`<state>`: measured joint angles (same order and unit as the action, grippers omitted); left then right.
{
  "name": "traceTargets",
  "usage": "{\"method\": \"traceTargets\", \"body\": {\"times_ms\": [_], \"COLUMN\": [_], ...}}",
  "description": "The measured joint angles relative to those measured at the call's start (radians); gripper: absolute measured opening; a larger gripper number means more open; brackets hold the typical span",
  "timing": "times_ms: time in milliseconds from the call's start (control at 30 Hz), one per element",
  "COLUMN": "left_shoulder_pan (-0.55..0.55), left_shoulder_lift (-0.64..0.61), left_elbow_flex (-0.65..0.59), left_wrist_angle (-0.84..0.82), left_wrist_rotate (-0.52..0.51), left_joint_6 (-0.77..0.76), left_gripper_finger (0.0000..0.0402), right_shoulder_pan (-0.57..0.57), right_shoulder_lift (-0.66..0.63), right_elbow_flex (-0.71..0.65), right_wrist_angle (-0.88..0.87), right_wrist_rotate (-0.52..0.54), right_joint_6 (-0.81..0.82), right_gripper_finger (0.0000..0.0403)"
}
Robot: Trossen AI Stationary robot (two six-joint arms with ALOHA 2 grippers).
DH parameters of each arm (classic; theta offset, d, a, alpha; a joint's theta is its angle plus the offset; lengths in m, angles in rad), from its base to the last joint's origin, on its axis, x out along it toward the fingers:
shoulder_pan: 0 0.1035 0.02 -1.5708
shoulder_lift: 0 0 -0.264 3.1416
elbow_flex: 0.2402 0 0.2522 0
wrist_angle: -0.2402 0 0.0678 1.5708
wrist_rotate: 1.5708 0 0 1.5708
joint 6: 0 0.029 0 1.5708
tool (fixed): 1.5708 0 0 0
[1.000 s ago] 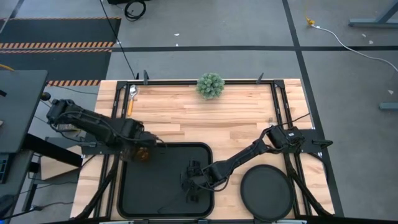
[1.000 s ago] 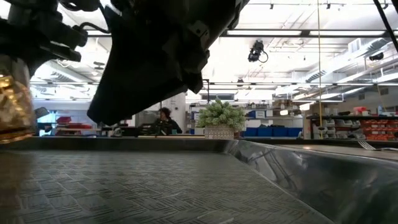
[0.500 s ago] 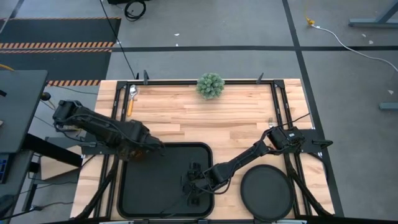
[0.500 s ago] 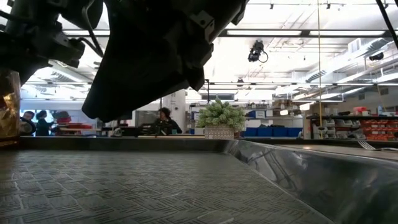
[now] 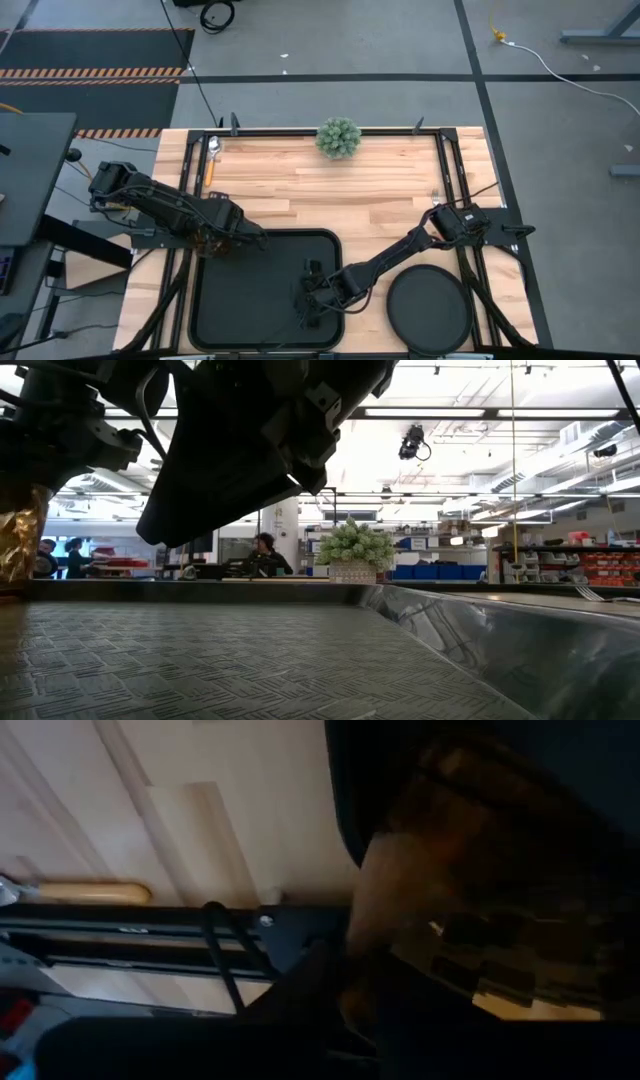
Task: Pick and place plate/cup/fork/spoon on tray
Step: Put the brown cup on the black serving tray
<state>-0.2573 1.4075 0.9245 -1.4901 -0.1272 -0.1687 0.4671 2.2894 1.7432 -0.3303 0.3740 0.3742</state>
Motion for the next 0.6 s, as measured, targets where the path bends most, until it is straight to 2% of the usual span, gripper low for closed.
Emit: {"method": "traceTargets", "body": {"times_ms": [333,433,600], "left_shoulder_pan": [-0.002,-0.005,-0.037], "left_shoulder_lift": [0.0,0.0,-0.002], "left_elbow_flex": [0.0,0.001,0.059], "left_wrist_angle": [-0.002,-0.01,-0.083], "left_wrist_rotate": [0.013,-0.016,-0.096], "left_joint_6": [-0.089,-0.139,-0.209], "left_gripper_finger": [0.016,0.0166,0.0155], "right_shoulder_pan": [-0.012,-0.013,-0.013], "right_shoulder_lift": [0.0,0.0,0.0], "right_elbow_flex": [0.0,0.0,0.0], "right_wrist_angle": [0.005,0.004,0.005], "right_wrist_rotate": [-0.029,-0.034,-0.035], "right_joint_6": [-0.046,-0.056,-0.054], "right_gripper_finger": [0.0087,0.0087,0.0087]}}
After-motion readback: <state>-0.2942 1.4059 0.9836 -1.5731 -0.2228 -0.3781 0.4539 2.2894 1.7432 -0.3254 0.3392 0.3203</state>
